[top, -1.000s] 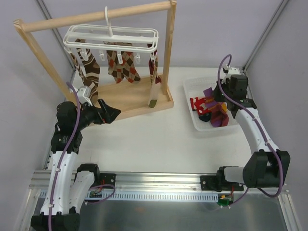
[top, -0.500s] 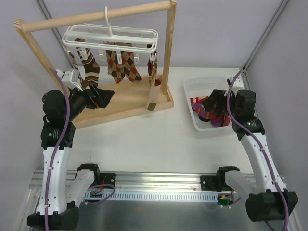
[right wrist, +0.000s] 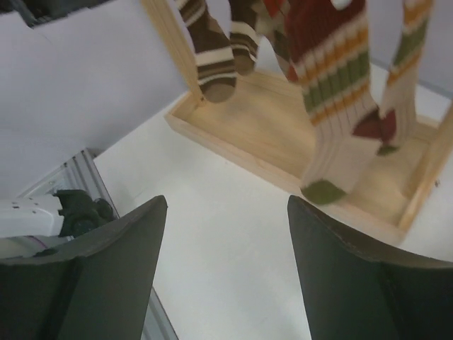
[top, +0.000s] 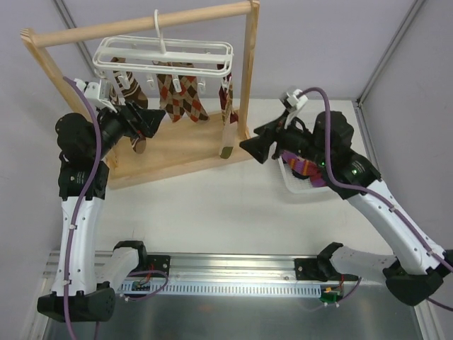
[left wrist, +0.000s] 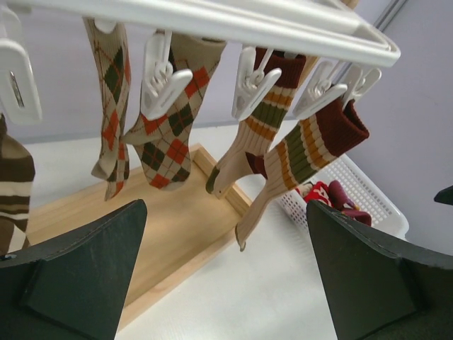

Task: Clip the socks to the hanger
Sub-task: Open the clamp at the hanger.

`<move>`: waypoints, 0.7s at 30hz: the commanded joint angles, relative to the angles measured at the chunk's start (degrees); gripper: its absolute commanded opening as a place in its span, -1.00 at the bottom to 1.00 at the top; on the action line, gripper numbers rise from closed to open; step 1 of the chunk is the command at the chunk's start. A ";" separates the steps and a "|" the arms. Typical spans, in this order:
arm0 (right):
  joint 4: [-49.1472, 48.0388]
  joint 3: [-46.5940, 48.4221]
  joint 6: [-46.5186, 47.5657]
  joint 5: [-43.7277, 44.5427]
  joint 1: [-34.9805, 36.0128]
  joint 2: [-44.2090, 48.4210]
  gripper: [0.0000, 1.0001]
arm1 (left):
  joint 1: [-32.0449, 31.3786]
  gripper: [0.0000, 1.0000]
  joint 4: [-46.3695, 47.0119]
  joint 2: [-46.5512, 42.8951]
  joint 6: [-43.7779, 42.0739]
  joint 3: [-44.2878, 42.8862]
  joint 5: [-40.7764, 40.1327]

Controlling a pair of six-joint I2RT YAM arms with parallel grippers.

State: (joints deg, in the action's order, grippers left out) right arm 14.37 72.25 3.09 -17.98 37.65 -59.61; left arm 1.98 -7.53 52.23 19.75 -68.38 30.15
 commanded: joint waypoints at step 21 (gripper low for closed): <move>-16.91 40.77 -0.02 21.48 20.35 -41.53 0.46 | 1.63 0.99 -7.76 -7.93 10.22 2.89 -36.03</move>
State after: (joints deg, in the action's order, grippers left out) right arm 4.36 107.66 -0.36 -3.66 56.40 -99.96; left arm 3.11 -13.15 45.32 26.55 -67.26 2.61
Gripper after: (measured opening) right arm 0.729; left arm 0.992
